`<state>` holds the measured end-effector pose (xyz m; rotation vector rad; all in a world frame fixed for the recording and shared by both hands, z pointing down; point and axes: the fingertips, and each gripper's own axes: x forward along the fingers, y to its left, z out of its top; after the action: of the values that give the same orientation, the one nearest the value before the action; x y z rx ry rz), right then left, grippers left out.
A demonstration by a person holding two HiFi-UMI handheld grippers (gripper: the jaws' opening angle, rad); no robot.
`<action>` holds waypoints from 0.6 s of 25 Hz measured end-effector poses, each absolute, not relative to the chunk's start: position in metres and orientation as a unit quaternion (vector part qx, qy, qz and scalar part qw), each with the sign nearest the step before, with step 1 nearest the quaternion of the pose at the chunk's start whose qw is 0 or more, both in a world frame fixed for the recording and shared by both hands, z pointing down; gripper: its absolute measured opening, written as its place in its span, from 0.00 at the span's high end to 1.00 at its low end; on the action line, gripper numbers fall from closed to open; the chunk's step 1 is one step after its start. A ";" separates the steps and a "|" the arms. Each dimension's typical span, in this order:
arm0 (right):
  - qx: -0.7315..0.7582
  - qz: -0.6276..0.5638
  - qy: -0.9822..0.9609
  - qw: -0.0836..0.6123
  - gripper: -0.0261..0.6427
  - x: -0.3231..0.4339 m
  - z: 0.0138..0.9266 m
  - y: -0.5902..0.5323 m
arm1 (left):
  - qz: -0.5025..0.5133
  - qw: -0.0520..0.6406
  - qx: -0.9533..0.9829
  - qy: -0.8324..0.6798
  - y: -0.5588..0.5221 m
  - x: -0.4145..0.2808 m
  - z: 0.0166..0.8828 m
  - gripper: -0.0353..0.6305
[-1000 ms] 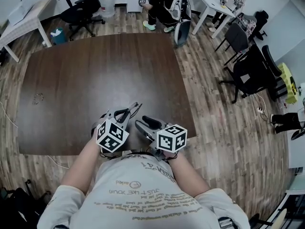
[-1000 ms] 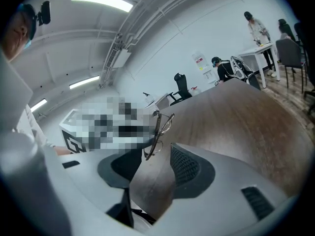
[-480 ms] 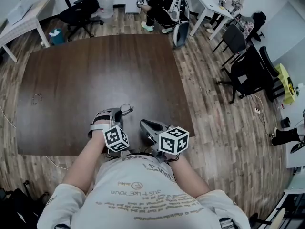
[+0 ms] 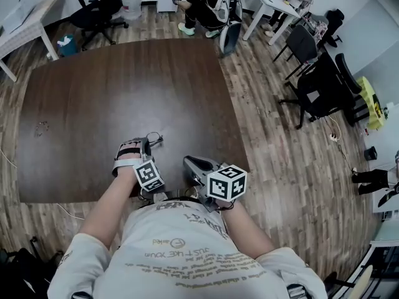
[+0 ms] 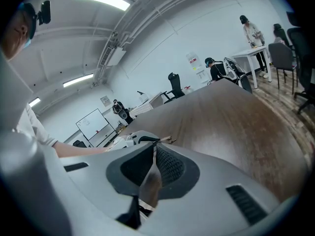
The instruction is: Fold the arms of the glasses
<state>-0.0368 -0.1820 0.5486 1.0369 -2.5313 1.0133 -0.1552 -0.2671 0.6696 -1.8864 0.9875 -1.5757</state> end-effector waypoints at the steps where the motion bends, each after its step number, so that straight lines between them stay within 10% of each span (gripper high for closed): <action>1: 0.354 0.346 -0.862 0.111 0.92 -0.035 0.549 -0.182 | -0.579 0.246 -0.688 0.361 -0.268 -0.154 0.671 0.88; 15: 0.393 0.387 -0.831 0.072 0.92 0.016 0.555 -0.189 | -0.598 0.310 -0.654 0.345 -0.305 -0.122 0.683 0.88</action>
<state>0.0159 -0.1886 0.5548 1.1820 -2.4957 1.1634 -0.1219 -0.3053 0.6825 -1.7267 0.9123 -1.5788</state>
